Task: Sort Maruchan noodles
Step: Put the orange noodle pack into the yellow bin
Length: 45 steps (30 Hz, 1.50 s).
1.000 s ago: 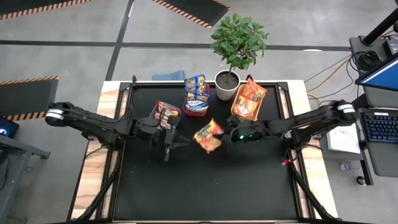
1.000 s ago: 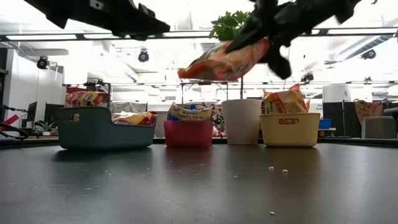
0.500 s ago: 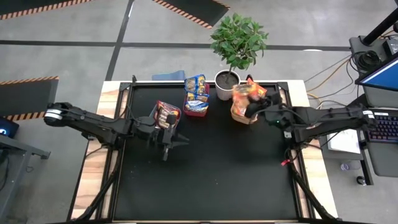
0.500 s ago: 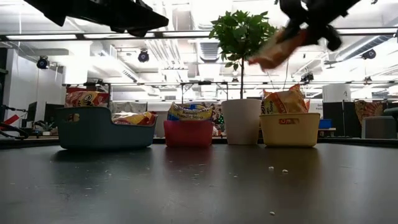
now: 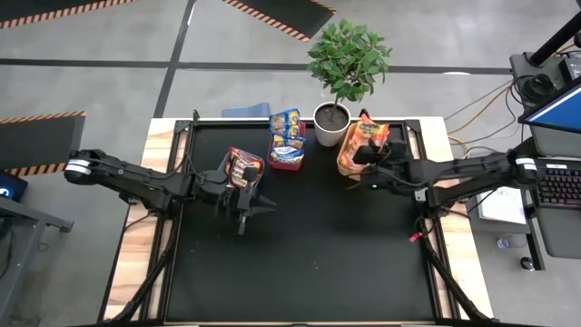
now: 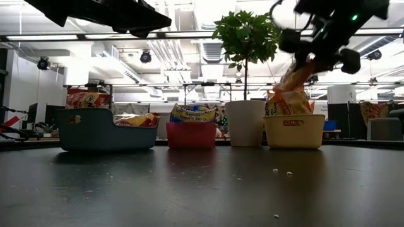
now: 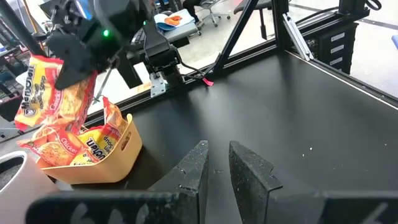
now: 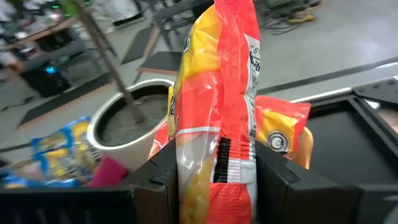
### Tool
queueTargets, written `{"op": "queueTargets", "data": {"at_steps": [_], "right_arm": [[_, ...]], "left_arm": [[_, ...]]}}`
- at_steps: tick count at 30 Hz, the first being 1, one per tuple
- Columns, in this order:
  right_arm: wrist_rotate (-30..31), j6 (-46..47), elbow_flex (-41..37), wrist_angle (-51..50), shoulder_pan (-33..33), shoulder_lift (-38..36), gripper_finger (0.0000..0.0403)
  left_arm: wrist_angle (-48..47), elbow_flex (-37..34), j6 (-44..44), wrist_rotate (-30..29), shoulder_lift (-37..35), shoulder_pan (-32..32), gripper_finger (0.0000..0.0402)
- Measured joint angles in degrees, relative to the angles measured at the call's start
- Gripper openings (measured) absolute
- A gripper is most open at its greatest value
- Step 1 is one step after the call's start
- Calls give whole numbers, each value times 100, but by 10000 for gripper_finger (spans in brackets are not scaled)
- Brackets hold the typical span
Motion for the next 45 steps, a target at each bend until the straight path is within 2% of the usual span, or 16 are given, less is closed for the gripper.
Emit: {"op": "queueTargets", "data": {"at_steps": [4,9,23,28,35,40,45], "right_arm": [[-17,374,0,3,-269,447,124],[-392,663,-2,44,-496,894,126],[-722,492,-2,421,-511,1478,131],[-779,224,-2,423,-511,1510,152],[-910,-105,-2,415,-518,1446,203],[-982,-423,26,378,-530,1216,233],[-1348,-810,128,216,-684,854,243]], "left_arm": [[-1,0,0,0,0,0,45],[-2,0,0,0,2,0,45],[-2,0,-2,0,2,0,45],[-2,0,-2,-2,2,0,45],[-2,-3,-5,-2,2,0,45],[-6,-4,-5,-2,2,0,45],[-10,-4,-5,-4,2,0,45]]}}
